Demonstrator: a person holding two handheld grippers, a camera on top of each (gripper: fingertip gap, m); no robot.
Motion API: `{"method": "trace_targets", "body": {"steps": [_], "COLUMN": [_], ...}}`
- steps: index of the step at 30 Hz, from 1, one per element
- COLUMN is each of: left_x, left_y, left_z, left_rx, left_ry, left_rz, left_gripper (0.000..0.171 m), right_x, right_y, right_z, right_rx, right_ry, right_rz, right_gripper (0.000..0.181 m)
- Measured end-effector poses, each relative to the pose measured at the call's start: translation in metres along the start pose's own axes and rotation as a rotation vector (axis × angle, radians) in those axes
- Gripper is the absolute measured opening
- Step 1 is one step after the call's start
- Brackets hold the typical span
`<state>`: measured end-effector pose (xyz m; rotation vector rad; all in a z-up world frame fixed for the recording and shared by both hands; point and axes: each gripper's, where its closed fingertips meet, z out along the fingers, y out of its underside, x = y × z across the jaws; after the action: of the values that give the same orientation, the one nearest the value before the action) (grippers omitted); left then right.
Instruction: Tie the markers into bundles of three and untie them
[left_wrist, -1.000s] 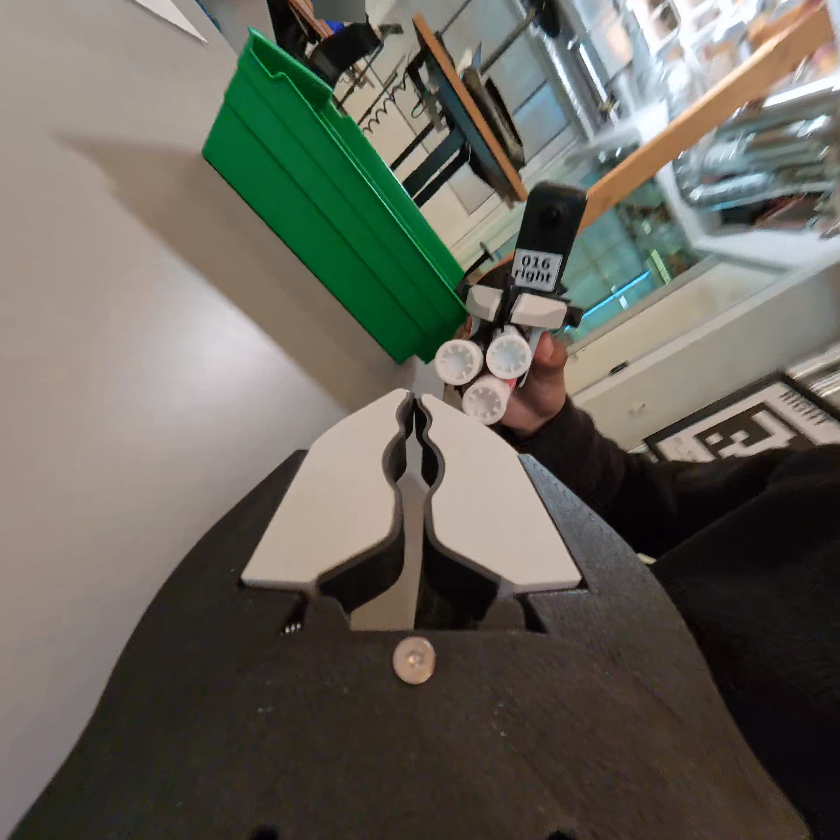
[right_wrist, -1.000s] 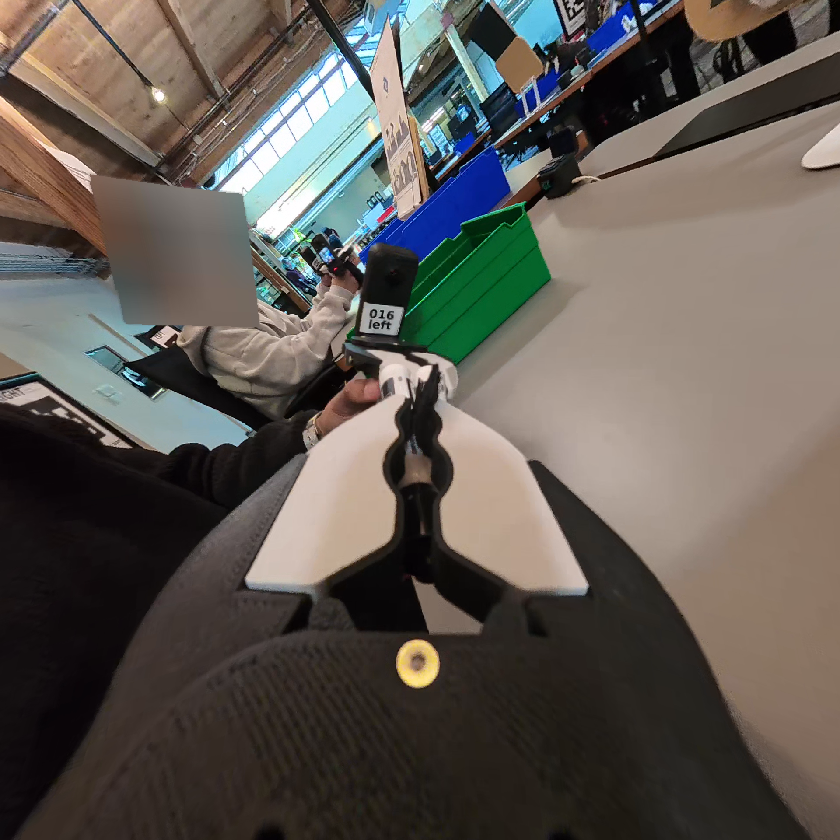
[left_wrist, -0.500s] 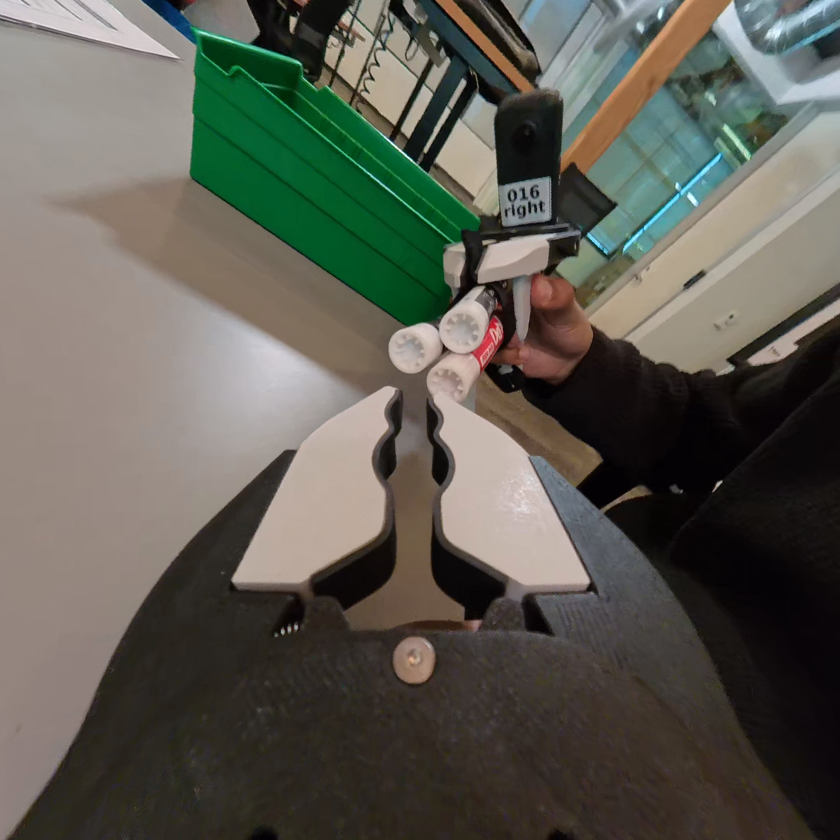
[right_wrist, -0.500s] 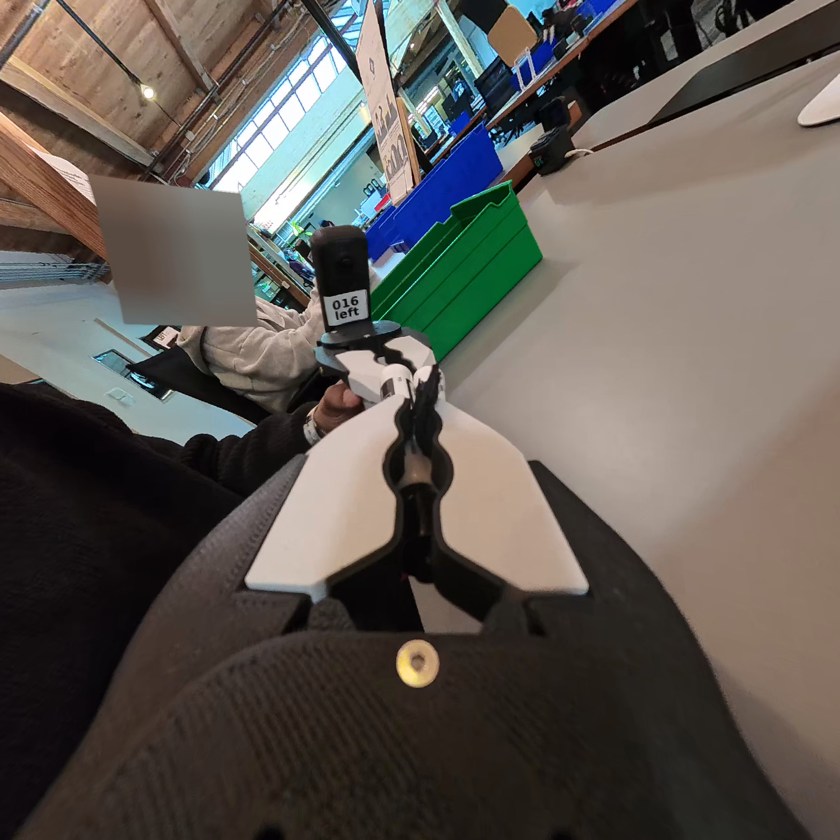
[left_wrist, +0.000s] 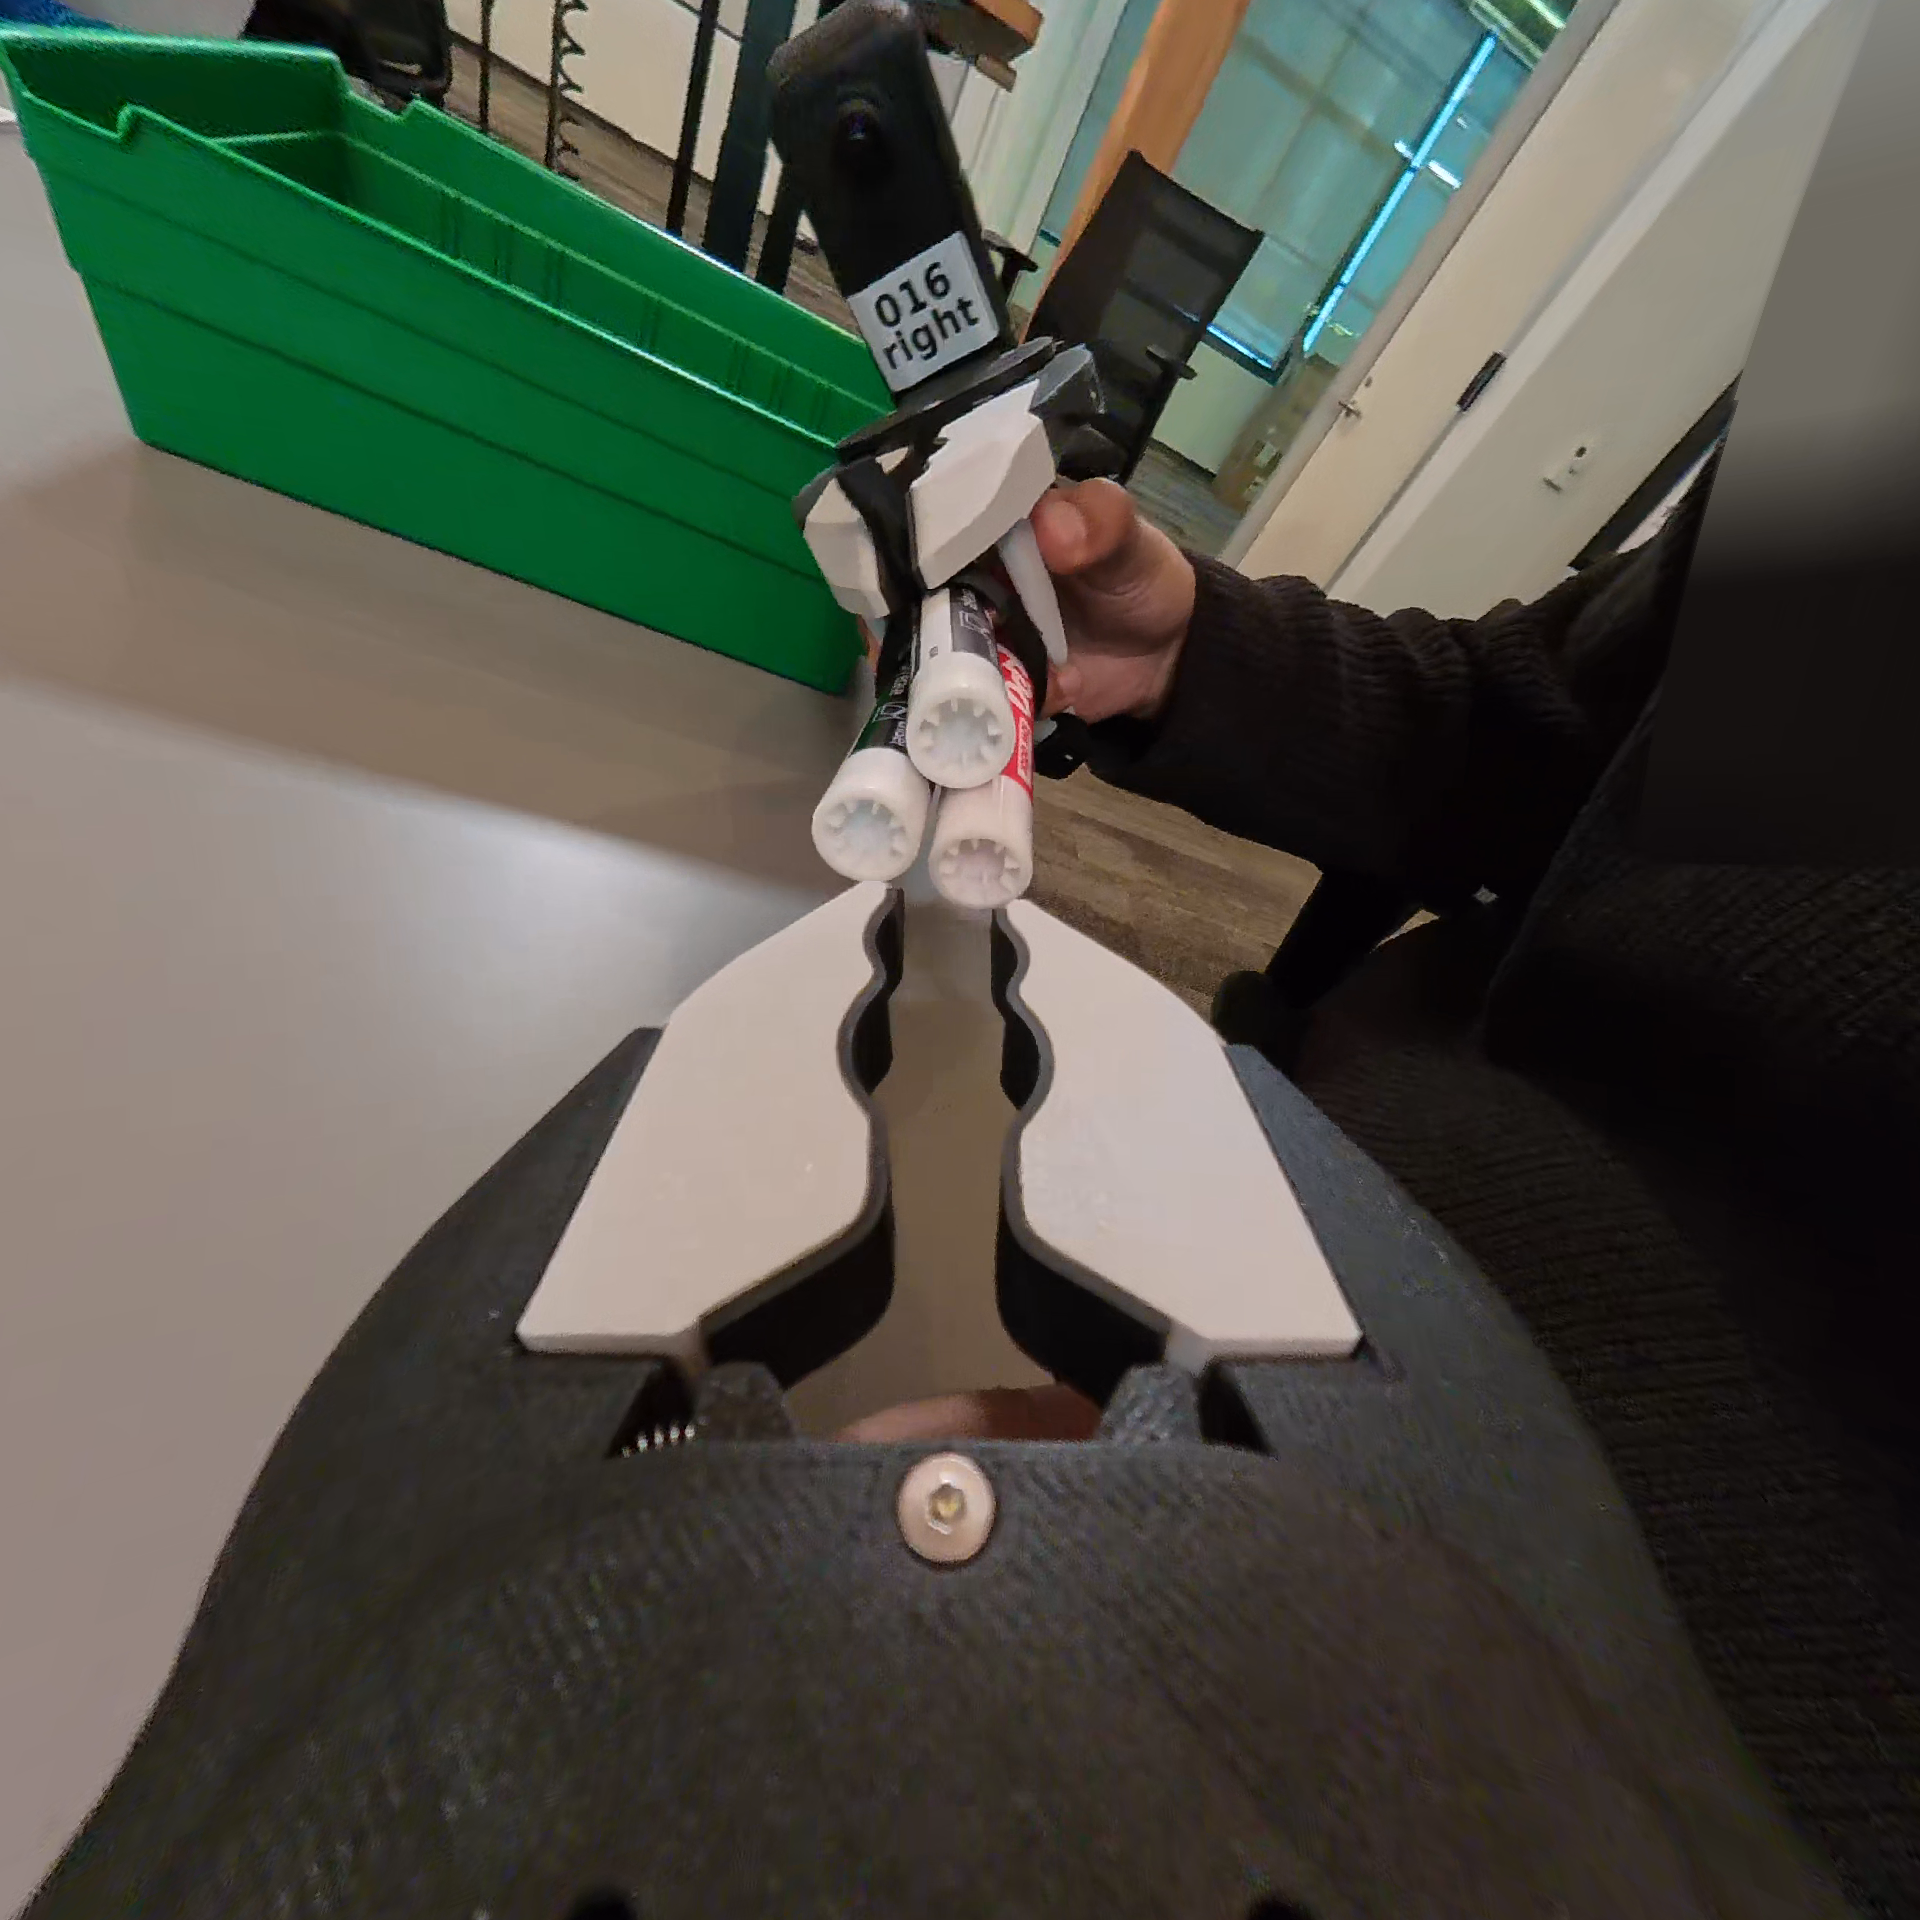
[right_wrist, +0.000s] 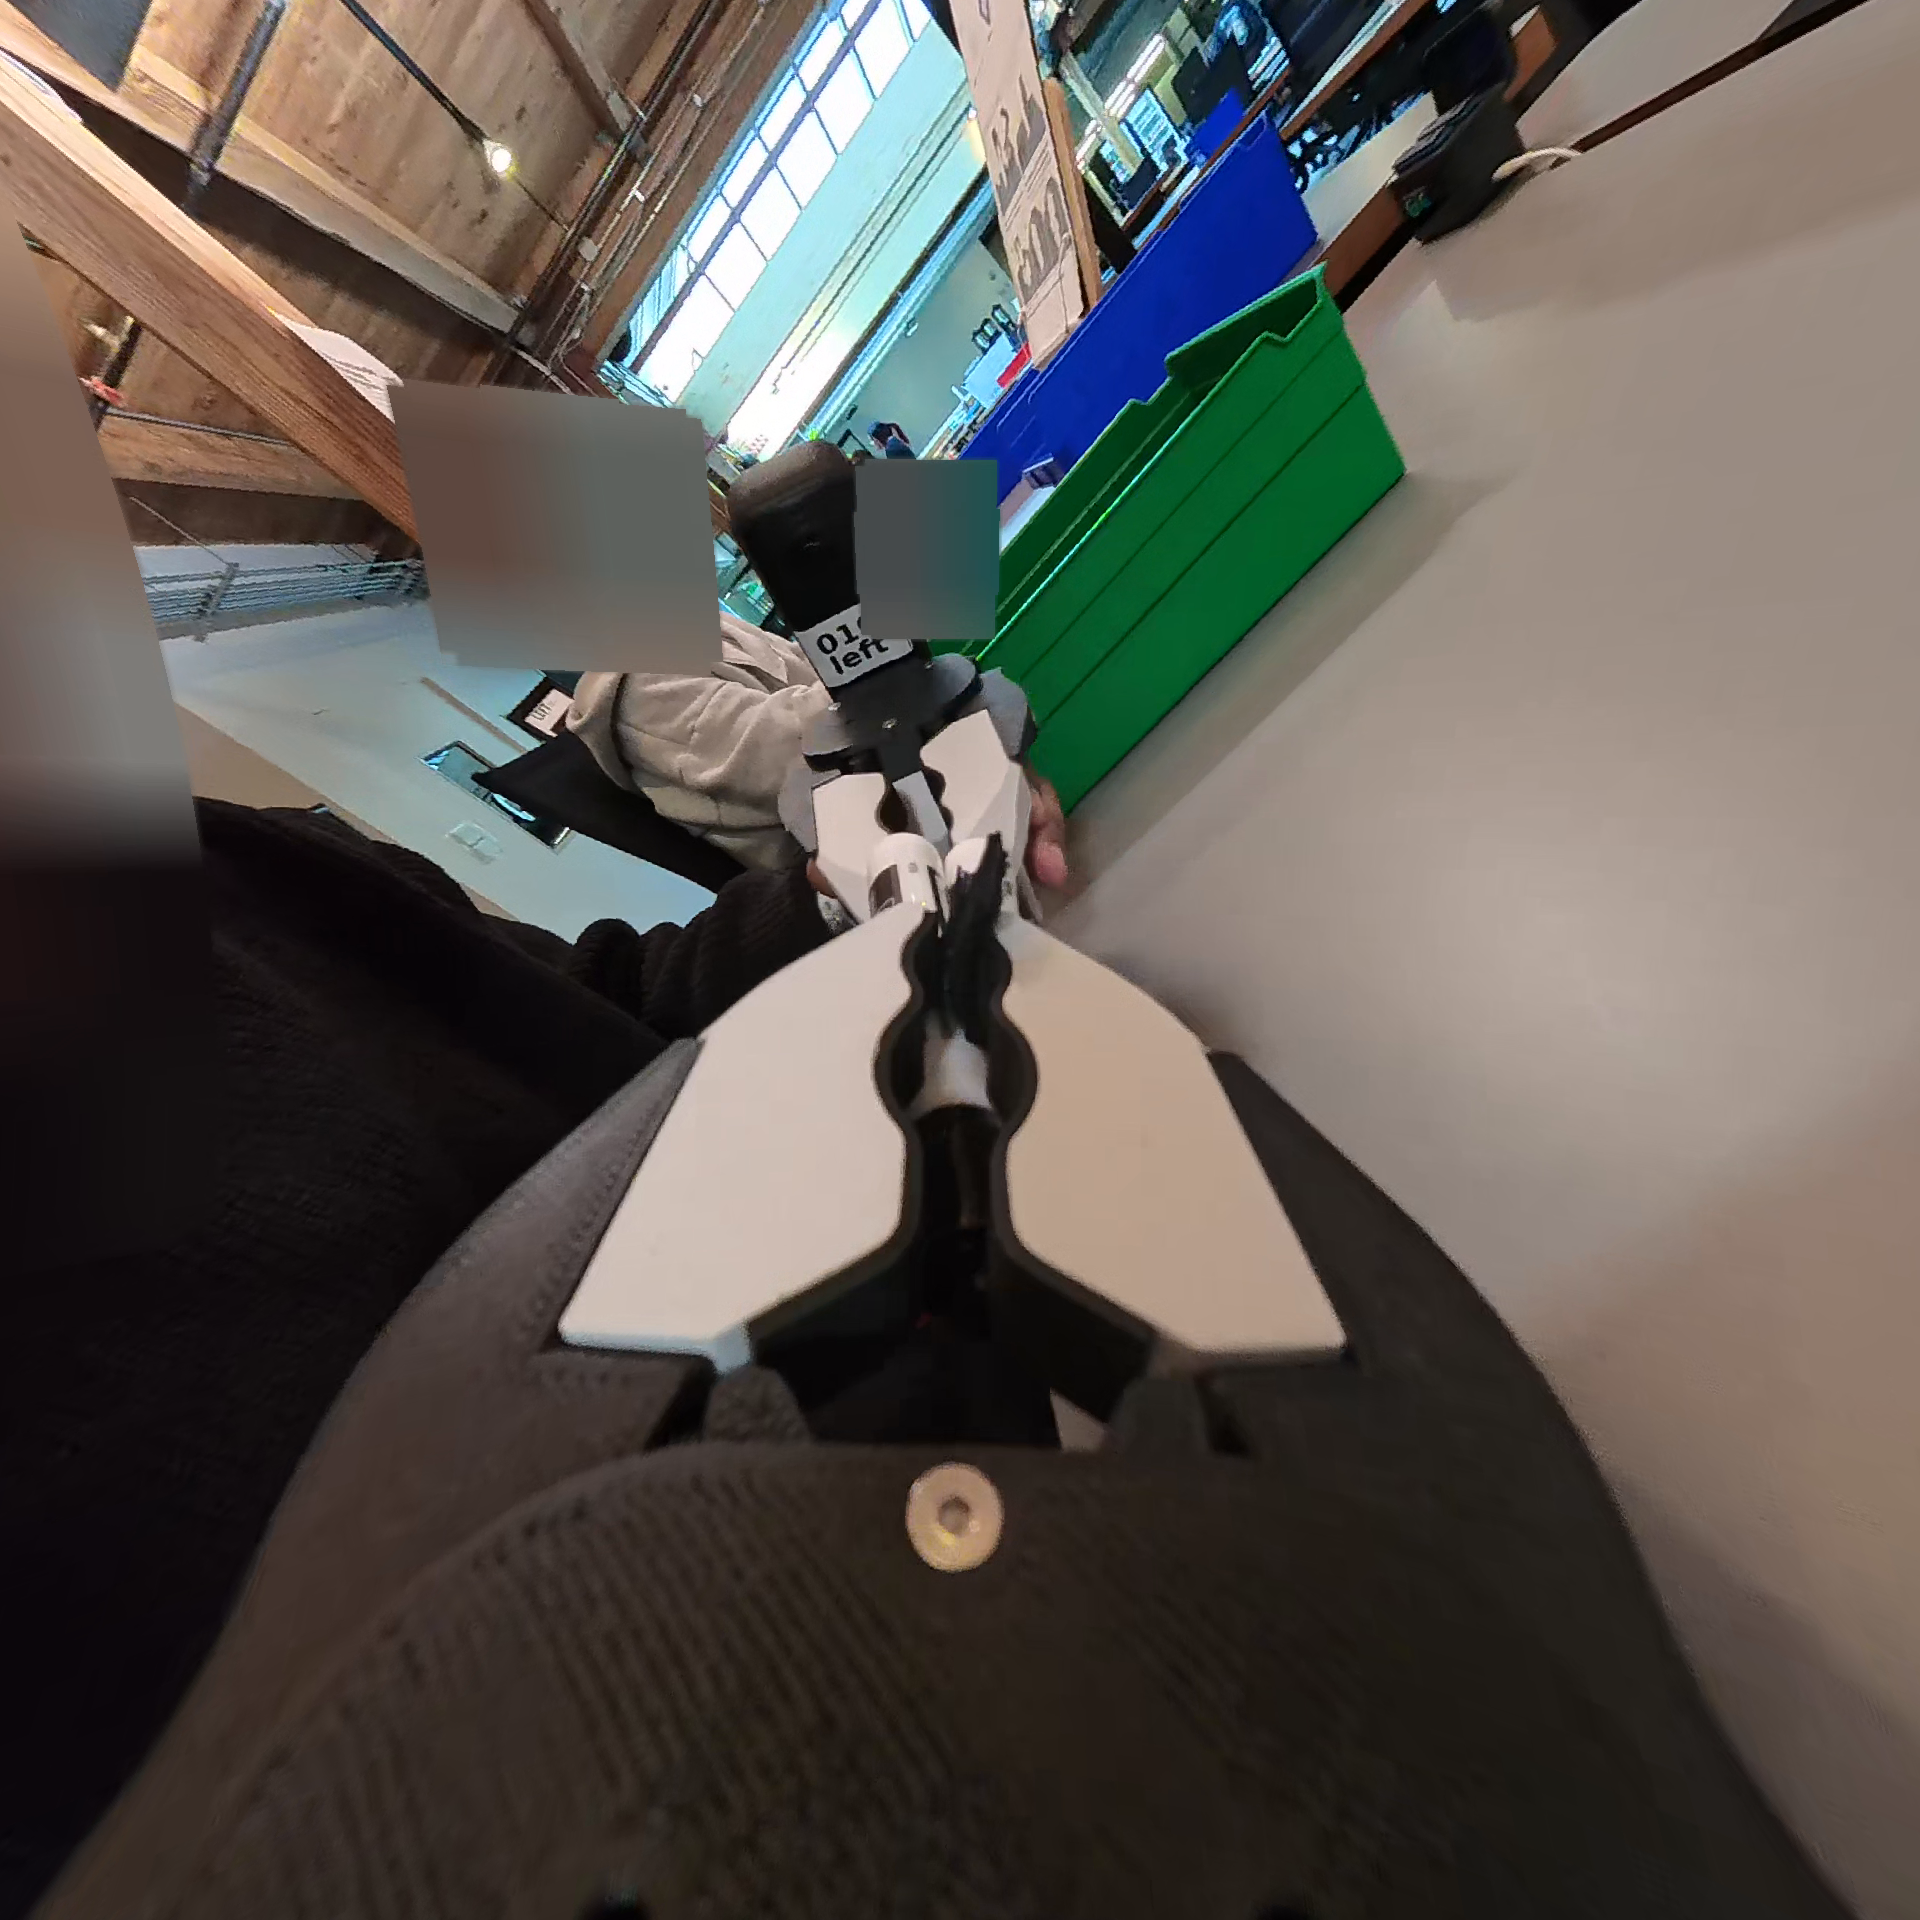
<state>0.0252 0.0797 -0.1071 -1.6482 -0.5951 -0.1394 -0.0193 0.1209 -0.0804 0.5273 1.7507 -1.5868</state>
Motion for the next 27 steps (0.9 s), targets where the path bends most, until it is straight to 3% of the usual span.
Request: {"method": "trace_targets", "body": {"steps": [14, 27], "left_x": [0.005, -0.001], "left_y": [-0.007, -0.009], "left_z": [-0.005, -0.001], "left_rx": [0.047, 0.066], "left_ry": [0.045, -0.004], "left_rz": [-0.027, -0.066], "left_gripper": [0.016, 0.006], "right_x": [-0.001, 0.002], "right_y": [0.005, 0.002], "right_z": [0.004, 0.005], "right_rx": [-0.023, 0.025], "right_ry": [-0.027, -0.027], "right_rz": [0.012, 0.028], "right_gripper": [0.006, 0.007]}}
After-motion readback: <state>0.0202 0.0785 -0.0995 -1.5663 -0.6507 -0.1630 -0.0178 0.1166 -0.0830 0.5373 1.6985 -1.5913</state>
